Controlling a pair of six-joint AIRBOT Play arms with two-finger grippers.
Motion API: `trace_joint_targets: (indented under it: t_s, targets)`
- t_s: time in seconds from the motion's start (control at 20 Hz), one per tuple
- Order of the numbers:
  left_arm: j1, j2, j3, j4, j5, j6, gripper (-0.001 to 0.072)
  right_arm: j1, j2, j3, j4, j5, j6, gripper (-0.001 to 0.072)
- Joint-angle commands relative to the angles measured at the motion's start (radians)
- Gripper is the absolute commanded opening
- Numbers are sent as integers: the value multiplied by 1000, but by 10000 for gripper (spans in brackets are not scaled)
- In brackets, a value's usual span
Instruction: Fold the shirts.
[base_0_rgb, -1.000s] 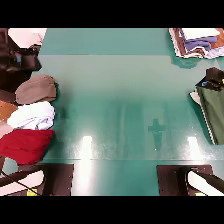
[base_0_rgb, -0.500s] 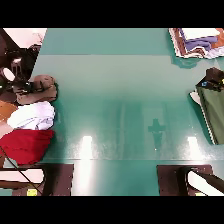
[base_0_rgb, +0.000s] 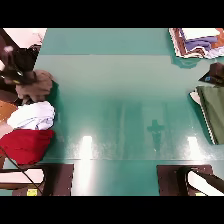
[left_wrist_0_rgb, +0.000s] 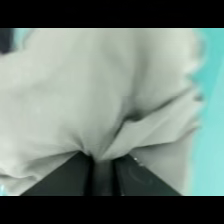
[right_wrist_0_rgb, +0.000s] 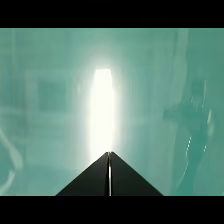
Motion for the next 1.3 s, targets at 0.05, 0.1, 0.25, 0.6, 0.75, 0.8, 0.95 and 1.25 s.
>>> trace_joint_targets:
  t_s: [0.05,0.1,0.25,0.6,0.75,0.8,0.95,1.25]
  targets:
    - [-52,230,194,-87,-137,32,31,0,-1,170,1,-99,0,17]
    - [-79,285,230,-98,-164,39,31,0,-3,210,1,-127,0,17]
    - [-199,432,304,-100,-248,27,30,0,-15,312,0,-163,0,17]
    - [-584,486,243,-100,-294,-188,30,0,-113,473,9,-94,0,18]
    - [-721,418,124,-100,-255,-259,31,0,-144,487,8,-31,0,17]
    - [-768,384,74,-101,-234,-273,31,0,-146,478,8,-18,-1,18]
    - [-896,253,-64,-112,-121,-283,32,0,-144,444,8,-11,-1,17]
    - [-945,60,-108,-111,-10,-242,708,0,-138,382,8,42,-2,18]
